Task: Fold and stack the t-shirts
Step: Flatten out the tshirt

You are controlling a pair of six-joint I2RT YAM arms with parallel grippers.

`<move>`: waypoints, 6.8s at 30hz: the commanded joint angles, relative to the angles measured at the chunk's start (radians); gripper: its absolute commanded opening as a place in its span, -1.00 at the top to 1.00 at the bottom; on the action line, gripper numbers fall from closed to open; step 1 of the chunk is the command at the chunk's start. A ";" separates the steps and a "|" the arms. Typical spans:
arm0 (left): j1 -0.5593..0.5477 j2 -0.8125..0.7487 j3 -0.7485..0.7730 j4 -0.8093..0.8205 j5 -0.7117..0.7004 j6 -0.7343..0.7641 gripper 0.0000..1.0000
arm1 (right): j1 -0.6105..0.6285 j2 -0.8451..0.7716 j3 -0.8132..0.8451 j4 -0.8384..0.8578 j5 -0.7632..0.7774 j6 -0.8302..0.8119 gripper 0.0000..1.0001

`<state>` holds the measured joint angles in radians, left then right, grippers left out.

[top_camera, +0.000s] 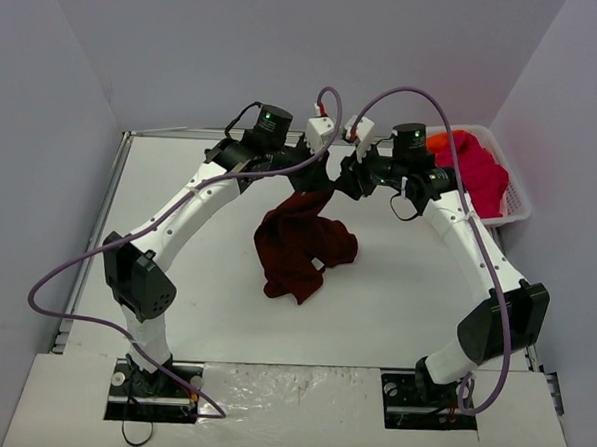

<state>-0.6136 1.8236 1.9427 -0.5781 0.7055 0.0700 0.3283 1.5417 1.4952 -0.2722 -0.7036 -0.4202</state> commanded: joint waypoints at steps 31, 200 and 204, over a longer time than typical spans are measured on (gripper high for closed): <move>0.075 -0.035 -0.033 -0.066 0.103 0.007 0.95 | -0.166 -0.069 -0.093 0.096 -0.444 0.041 0.12; 0.261 -0.478 -0.413 -0.288 -0.416 0.370 0.92 | -0.423 -0.057 0.197 -0.308 -0.310 -0.157 1.00; 0.188 -0.454 -0.575 -0.388 -0.134 0.450 0.56 | -0.420 -0.083 0.107 -0.328 -0.307 -0.192 1.00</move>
<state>-0.3794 1.3788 1.4193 -0.8825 0.3767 0.4641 -0.0845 1.5078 1.6409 -0.5751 -1.0279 -0.5629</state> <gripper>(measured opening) 0.199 0.013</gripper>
